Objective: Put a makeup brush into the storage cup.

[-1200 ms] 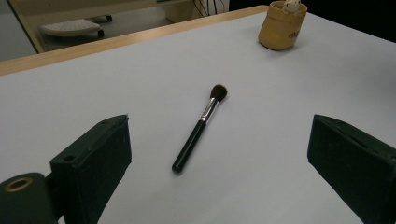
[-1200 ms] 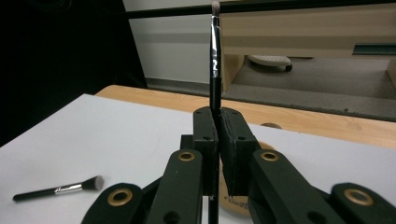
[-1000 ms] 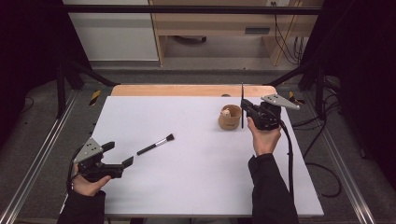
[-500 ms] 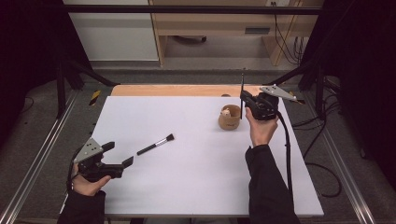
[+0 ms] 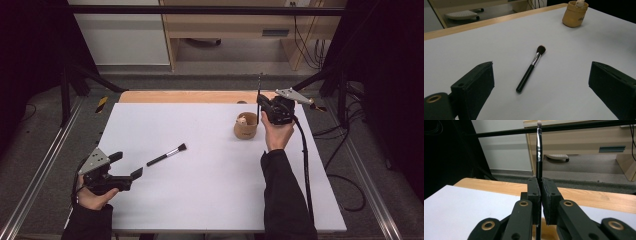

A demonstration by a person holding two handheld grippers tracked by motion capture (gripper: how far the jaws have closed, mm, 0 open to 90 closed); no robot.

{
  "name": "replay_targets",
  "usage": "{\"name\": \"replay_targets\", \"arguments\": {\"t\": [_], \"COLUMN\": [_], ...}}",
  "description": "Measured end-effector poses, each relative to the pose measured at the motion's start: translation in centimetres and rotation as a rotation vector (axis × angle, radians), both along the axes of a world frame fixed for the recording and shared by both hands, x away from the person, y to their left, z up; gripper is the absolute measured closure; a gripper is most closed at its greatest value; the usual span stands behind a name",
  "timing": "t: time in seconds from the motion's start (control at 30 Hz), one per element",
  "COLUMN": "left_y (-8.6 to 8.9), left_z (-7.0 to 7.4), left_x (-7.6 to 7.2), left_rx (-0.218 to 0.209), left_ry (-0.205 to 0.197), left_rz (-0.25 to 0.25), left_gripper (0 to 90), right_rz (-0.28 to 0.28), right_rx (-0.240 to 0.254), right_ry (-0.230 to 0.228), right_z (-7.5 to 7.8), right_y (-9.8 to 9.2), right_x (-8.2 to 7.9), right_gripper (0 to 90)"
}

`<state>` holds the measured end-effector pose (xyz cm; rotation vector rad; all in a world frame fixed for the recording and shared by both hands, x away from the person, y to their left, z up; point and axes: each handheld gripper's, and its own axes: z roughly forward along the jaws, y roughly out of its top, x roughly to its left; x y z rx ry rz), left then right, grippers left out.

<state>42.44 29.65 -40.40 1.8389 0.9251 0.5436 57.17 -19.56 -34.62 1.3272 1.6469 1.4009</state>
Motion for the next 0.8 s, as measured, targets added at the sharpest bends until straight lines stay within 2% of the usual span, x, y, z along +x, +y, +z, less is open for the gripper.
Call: {"name": "replay_targets", "arguments": {"t": [0.53,0.67,0.8], "left_y": [0.1,0.1,0.2], "left_z": [-0.1,-0.1,-0.1], "left_x": [0.1,0.1,0.1], "left_rx": [-0.003,-0.006,-0.005], "left_ry": [0.003,0.005,0.003], "left_rz": [0.004,0.007,0.007], "left_gripper": [5.6,5.6,5.7], "right_rz": [-0.022,-0.029,-0.034], "right_rx": [0.014,0.03,0.02], "right_ry": [-0.004,0.002,0.01], "right_z": [-0.9,-1.3,-1.7], "right_y": [0.2,0.2,0.2], "right_x": [2.2,2.7,3.0], "right_gripper": [85.8,85.8,85.8]}}
